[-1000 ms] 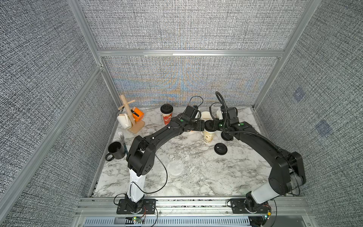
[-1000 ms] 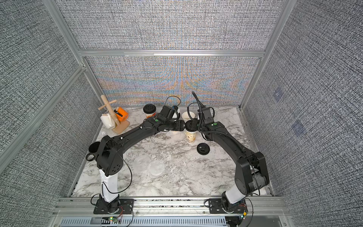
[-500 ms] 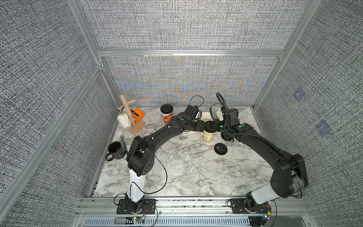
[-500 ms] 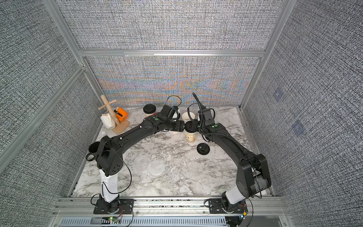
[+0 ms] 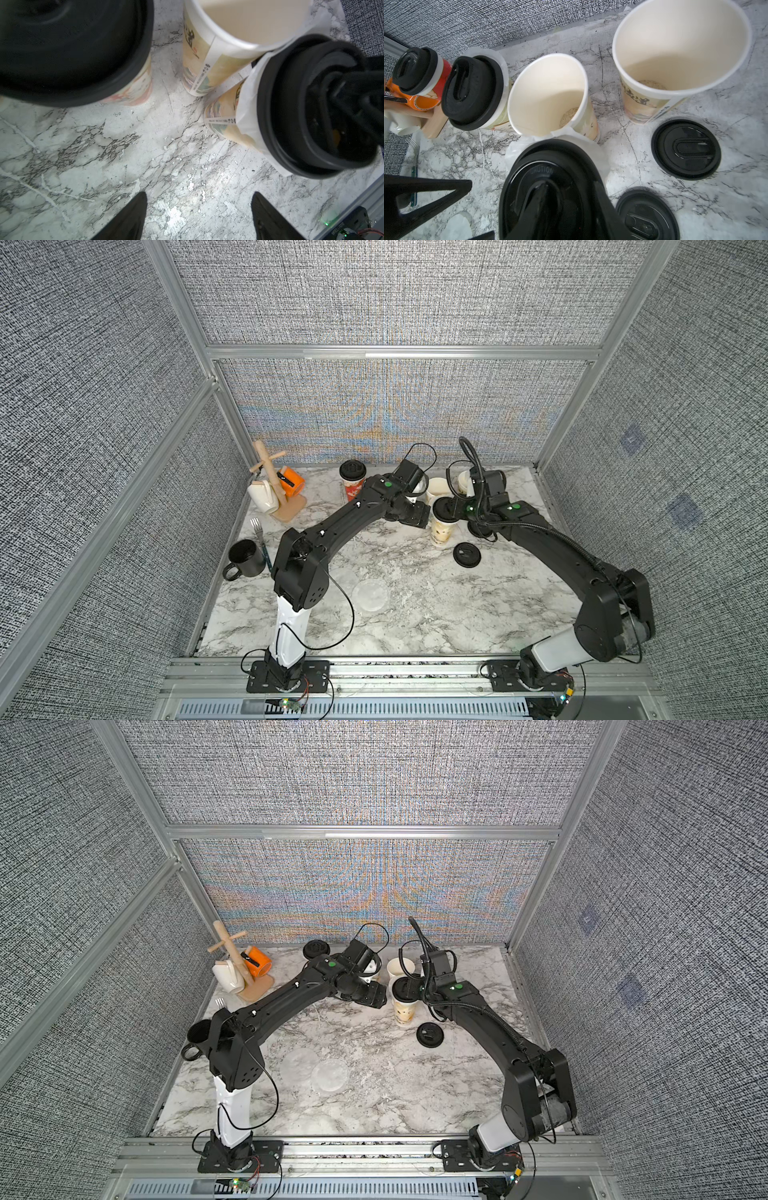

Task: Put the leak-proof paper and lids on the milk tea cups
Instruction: Secure the cup lid on the cup.

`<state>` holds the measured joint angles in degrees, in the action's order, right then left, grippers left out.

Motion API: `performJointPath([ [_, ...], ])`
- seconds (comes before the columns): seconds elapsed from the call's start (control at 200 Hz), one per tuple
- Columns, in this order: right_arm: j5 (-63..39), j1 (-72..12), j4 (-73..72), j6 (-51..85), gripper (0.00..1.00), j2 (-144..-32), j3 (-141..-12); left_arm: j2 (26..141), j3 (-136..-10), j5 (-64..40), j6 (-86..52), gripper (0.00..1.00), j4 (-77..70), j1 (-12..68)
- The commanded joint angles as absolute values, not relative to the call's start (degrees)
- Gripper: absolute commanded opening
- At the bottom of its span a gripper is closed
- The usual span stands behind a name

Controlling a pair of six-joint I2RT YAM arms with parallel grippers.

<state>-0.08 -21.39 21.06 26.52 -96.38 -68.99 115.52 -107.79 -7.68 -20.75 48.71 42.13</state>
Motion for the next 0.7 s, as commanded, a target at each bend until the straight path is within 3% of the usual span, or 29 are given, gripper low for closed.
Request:
performJointPath([
  [0.0,0.7,-21.5,37.0,26.92,0.37,-97.49,-68.03,115.13,-108.42,-8.25,-19.67,0.8,50.25,42.1],
  [0.696,-0.76,-21.83,34.98,32.94,0.38,-93.52,-66.58,114.34,-112.51,-11.73,-18.44,0.81,49.4,42.1],
])
